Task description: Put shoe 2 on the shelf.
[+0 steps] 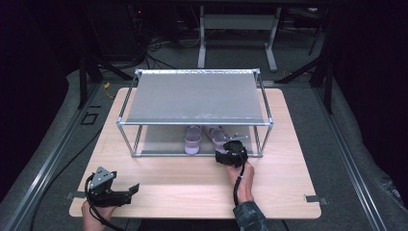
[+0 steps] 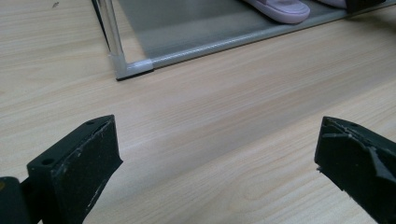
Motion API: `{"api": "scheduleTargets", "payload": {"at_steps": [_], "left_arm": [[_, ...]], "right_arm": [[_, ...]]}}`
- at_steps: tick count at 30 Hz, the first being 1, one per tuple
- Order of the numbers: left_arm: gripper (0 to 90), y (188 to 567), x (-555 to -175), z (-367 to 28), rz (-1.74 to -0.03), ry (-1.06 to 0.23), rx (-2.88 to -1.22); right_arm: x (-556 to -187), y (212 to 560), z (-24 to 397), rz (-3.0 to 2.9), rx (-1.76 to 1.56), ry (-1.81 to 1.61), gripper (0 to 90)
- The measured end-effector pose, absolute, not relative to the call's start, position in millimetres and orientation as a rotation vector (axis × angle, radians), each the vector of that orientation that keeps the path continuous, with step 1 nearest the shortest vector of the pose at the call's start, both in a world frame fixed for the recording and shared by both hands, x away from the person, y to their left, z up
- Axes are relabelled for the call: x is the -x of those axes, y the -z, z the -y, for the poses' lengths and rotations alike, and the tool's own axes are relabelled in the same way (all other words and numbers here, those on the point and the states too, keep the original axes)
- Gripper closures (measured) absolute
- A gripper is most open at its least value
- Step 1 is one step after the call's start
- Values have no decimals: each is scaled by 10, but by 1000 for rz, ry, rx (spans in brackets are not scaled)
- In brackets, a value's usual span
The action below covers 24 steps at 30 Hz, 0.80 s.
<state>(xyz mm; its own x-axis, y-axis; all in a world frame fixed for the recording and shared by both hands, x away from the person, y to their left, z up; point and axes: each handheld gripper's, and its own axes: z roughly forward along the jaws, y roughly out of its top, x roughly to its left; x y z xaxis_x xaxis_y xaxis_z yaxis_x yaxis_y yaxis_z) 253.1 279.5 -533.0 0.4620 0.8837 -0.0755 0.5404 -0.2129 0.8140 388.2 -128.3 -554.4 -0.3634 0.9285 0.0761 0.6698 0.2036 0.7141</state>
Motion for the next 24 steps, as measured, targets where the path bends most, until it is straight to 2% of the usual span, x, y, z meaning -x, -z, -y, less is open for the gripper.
{"api": "scheduleTargets", "payload": {"at_steps": [24], "left_arm": [[0,5329,-2538,-2770,-1182,-519,-1893]], "right_arm": [[-3992,5550,921,-2092,-1515,-983,311]]}}
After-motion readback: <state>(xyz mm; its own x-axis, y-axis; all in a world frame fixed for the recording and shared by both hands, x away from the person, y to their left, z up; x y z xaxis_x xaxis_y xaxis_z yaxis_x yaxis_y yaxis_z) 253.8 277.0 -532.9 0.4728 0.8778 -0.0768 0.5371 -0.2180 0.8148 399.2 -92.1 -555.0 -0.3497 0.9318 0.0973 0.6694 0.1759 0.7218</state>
